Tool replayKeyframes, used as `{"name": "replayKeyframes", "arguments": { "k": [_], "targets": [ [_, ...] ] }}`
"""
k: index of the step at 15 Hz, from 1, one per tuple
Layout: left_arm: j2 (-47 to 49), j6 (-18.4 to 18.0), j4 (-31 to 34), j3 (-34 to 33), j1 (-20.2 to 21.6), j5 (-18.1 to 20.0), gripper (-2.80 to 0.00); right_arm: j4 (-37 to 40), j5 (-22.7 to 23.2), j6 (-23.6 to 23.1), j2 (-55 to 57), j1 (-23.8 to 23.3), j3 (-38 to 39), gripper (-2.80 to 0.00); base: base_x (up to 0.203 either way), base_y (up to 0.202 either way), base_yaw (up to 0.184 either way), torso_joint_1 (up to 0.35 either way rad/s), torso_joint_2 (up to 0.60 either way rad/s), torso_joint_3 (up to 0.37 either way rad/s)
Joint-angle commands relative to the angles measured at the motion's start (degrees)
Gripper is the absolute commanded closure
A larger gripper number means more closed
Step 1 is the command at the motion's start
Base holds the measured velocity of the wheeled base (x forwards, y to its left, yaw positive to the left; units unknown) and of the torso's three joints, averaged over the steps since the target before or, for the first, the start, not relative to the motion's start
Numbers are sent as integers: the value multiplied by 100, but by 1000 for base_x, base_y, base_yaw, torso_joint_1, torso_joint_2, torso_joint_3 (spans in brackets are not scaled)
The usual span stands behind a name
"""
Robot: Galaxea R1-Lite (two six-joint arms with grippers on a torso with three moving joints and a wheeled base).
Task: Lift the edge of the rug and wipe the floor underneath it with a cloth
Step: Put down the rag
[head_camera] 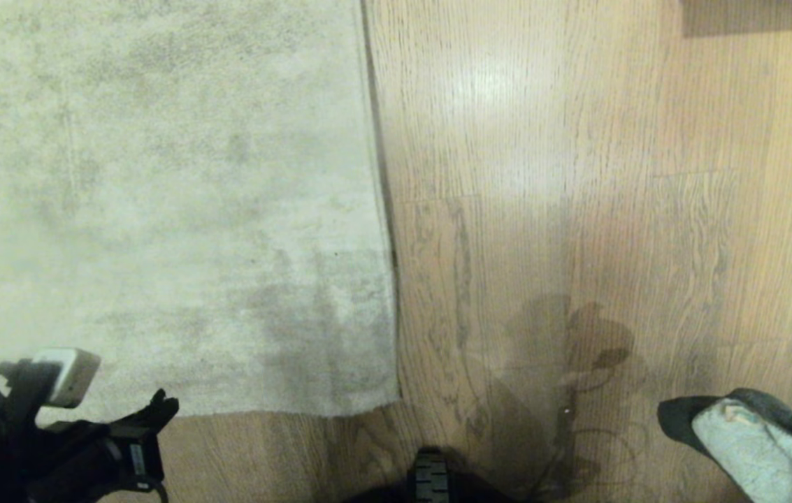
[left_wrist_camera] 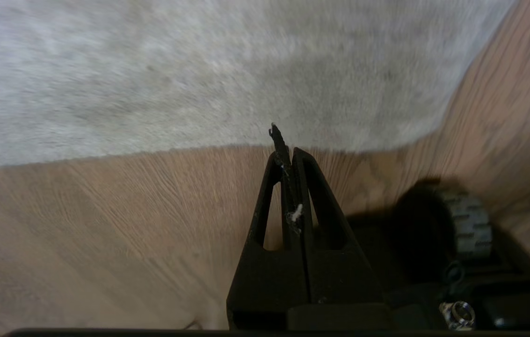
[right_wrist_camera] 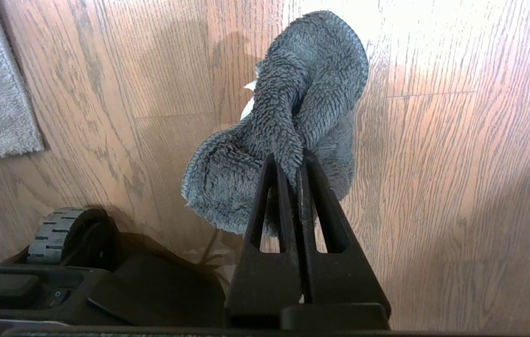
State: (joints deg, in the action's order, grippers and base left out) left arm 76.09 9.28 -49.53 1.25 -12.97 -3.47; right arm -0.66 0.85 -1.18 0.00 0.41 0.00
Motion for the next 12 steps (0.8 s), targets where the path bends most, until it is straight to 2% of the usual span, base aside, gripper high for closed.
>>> {"name": "replayKeyframes", "arguments": {
  "k": [1, 5, 9, 10, 12],
  "targets": [
    [877, -54, -86, 274, -101, -4, 0, -4, 3, -5, 1, 2, 0, 0, 0, 0, 0, 0, 0, 0],
    [2038, -85, -845, 507, -228, -15, 0, -4, 3, -5, 9, 2, 0, 0, 0, 0, 0, 0, 0, 0],
    [3637, -70, -2712, 501, -586, -49, 0, -4, 3, -5, 9, 2, 0, 0, 0, 0, 0, 0, 0, 0],
    [4069, -54, -3317, 490, -731, -78, 0, -4, 3, -5, 9, 2, 0, 0, 0, 0, 0, 0, 0, 0],
    [4551, 113, -3914, 467, -1198, -299, 0, -4, 3, -5, 9, 2, 0, 0, 0, 0, 0, 0, 0, 0]
  ]
}}
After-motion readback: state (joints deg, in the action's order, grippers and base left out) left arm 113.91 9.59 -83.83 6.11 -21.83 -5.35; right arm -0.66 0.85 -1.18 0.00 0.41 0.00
